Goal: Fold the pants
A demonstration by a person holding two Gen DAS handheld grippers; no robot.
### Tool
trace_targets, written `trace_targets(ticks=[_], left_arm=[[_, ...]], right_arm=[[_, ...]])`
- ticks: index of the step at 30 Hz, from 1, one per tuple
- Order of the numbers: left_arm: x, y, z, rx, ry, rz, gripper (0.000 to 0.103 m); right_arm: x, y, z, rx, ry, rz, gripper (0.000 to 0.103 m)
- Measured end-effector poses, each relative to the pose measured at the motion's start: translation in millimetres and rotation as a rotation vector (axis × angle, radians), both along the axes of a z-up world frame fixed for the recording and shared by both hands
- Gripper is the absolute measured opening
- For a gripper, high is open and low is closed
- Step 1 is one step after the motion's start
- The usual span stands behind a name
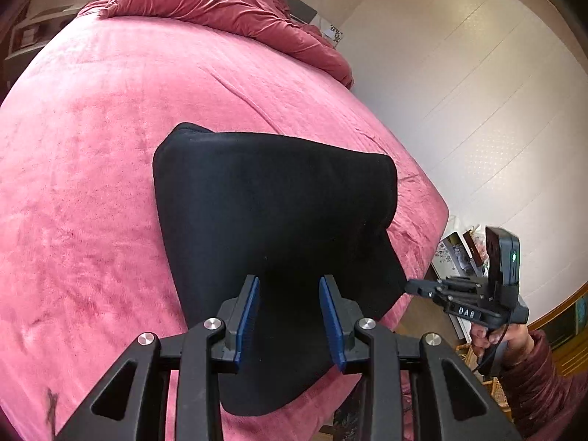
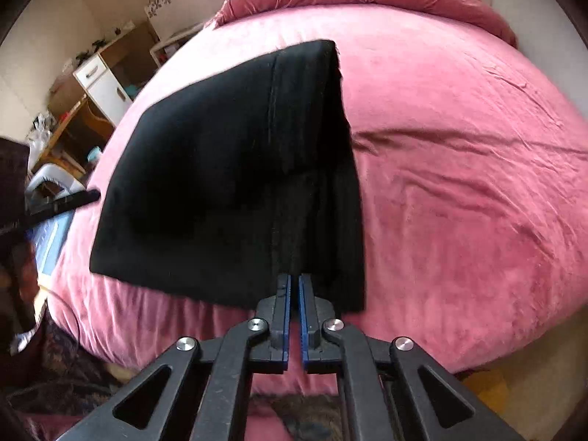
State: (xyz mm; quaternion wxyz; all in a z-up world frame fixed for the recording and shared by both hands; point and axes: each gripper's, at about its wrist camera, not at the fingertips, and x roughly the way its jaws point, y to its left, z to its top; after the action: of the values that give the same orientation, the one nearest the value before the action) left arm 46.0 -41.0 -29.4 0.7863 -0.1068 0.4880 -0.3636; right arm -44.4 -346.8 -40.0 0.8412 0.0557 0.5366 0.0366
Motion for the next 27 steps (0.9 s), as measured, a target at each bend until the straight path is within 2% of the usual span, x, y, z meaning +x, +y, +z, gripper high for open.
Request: trace_targets(ticks=[2, 4, 6, 7, 8, 10, 11, 15, 17, 18, 19, 21, 23, 27], left_arm=[[4.2, -3.8, 0.3, -0.002, 0.000, 0.004, 0.034], [7.1, -6.6, 3.1, 0.004, -0.011, 0.003, 0.034], [9.0, -7.4, 5.7, 0.017, -0.024, 0.003, 0.034], [10.6, -8.4, 5.8, 0.018, -0.024, 0.004, 0.034], [12.7, -9.8, 5.6, 0.019, -0.022, 0.007, 0.034], [15.1, -12.7, 6.2, 0.025, -0.027, 0.014, 0.034], [15.8, -13.8, 7.1, 0.027, -0.034, 0.015, 0.034], [18.6, -16.9, 8.5, 0.036, -0.048, 0.018, 0.034], [22.2, -19.8, 5.5, 0.042, -0.043, 0.019, 0.034], [23.7, -21.7, 4.2, 0.041, -0.039, 0.016, 0.034], [24.5, -23.9, 2.4, 0.040, -0.037, 0.010, 0.034], [26.1, -30.5, -3.4, 0.047, -0.023, -0.003, 0.034], [27.8, -40.7, -14.4, 0.054, 0.008, -0.032, 0.034], [31.4, -59.7, -35.5, 0.100, 0.057, -0.052, 0.034]], right_arm=[[-4.1, -6.5, -6.1, -0.039, 0.028, -0.017, 0.003], [-4.3, -12.3, -6.4, -0.030, 0.031, -0.026, 0.003], [-1.9, -18.1, 6.3, 0.023, -0.019, -0.034, 0.004], [2.8, -20.8, 11.1, 0.036, -0.054, -0.046, 0.007], [7.6, -23.6, 18.2, 0.042, -0.092, -0.065, 0.013], [23.6, -30.3, 33.0, 0.078, -0.174, -0.109, 0.056], [29.3, -32.0, 37.8, 0.095, -0.201, -0.126, 0.058], [68.0, -38.3, 45.8, 0.144, -0.256, -0.200, 0.057], [87.2, -38.9, 42.1, 0.167, -0.247, -0.205, 0.041], [95.8, -36.6, 39.7, 0.166, -0.235, -0.195, 0.020], [104.1, -33.6, 35.9, 0.140, -0.218, -0.191, 0.016], [113.9, -27.5, 30.8, 0.067, -0.175, -0.186, 0.010], [123.9, -28.2, 18.3, -0.006, -0.138, -0.196, 0.010], [140.4, -39.7, -11.0, -0.036, -0.065, -0.211, 0.008]])
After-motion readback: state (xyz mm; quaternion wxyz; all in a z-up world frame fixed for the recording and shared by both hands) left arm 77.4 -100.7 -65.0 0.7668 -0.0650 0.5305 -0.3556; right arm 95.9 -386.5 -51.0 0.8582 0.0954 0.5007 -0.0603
